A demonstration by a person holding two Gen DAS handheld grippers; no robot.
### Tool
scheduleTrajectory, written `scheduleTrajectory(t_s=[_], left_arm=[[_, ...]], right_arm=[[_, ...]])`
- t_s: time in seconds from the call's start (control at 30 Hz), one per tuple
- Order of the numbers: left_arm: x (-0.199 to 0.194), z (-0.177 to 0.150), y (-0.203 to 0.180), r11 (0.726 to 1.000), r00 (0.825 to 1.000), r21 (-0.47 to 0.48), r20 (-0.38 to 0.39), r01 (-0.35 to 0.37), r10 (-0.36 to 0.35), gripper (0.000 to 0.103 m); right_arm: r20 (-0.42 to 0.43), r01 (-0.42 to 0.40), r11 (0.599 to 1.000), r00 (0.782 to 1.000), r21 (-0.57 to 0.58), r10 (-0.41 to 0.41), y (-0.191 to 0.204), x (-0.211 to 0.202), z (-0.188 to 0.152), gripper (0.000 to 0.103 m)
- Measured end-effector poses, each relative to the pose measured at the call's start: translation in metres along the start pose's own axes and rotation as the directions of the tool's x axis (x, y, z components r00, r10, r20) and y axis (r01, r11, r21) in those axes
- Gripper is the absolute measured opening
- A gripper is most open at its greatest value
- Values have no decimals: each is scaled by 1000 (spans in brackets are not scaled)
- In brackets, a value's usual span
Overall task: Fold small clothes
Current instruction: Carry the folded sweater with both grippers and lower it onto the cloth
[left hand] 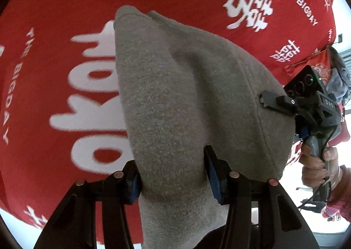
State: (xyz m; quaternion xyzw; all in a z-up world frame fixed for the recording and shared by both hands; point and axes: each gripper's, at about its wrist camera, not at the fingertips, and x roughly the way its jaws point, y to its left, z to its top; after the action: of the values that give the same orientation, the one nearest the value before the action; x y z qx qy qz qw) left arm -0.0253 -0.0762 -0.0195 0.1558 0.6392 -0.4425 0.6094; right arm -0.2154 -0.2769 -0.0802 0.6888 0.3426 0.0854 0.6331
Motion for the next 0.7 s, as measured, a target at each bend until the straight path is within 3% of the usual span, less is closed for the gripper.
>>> scheduleTrajectory(t_s=[0.1,0.23,0.33,0.4,0.53,0.57,0.6,0.7], left_arm=[[4,-12,16,1000,1000,-5,3,-29,29,51],[25,-22,30,985,985,-15,-9,-171,171,55],[16,-27,33,981,981,-41,20,-190,191,65],[9,-31,32,970,970,-24,35,-240,241,79],[-5,-32,24,962,960,-8,64,-272,272,81],[-6,-29,18,959,957,-7,71,-282,282,87],[-10,-29,17,956,953,-7,79,-293,293,101],[-23,-27,9,937,928,-8,134,-349,347,103]], right_arm=[[-10,22,1000,1000,-13,-22,-4,19,-9,41],[-15,152,987,988,-46,-153,-18,32,-4,43],[15,361,931,933,-57,-360,-28,29,4,50],[43,392,919,920,-43,-390,-25,20,1,59],[98,472,878,880,-72,-465,-9,-1,-21,59],[106,486,870,872,-78,-478,-4,-4,-28,59],[107,491,867,869,-80,-483,-1,-6,-34,59],[104,506,858,861,-84,-497,8,-6,-51,59]])
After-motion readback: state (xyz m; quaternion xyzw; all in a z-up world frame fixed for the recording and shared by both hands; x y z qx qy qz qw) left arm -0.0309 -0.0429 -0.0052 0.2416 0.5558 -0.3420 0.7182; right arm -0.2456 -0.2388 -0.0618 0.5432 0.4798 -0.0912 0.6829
